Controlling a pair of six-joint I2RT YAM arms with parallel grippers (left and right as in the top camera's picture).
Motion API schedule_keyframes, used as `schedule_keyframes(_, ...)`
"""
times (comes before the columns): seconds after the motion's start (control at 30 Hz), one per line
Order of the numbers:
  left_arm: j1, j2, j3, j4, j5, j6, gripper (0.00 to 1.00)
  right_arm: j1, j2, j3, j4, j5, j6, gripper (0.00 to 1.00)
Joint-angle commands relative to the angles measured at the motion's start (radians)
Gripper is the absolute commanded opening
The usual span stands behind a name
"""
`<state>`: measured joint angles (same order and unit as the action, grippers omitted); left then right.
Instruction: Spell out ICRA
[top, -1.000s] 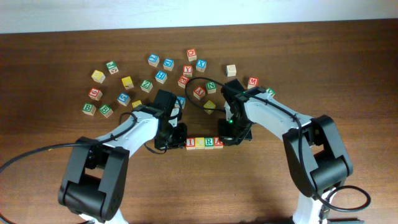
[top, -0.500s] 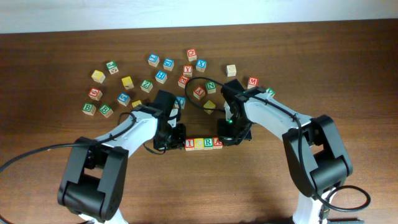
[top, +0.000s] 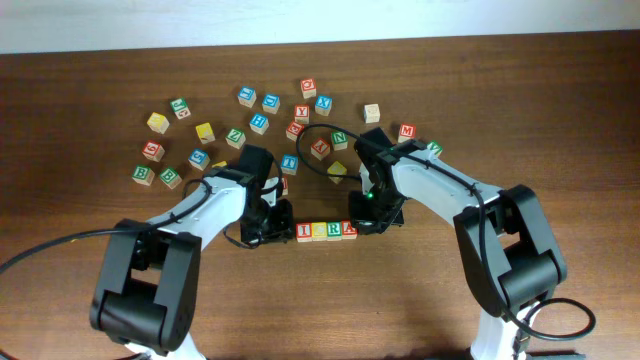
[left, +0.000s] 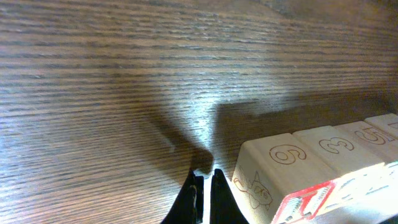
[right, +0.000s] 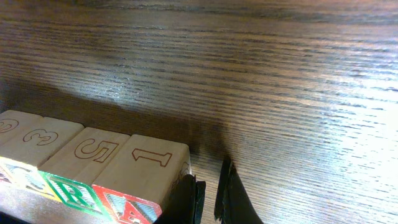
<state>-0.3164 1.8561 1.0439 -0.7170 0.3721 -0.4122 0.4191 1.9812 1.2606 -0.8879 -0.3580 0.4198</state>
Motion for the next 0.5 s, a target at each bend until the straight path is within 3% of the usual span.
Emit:
schedule_keyframes(0.0,-0.028,0.029,-0.026,0.009,0.003,-0.012,0.0,0.014,0.006,-0.016,0.006,-0.009,0.008,0.05)
schedule_keyframes(0.47,-0.033,0.029,-0.026,0.027,-0.049,-0.013,0.0,0.014,0.006,-0.016,0.002,-0.01,0.008,0.04)
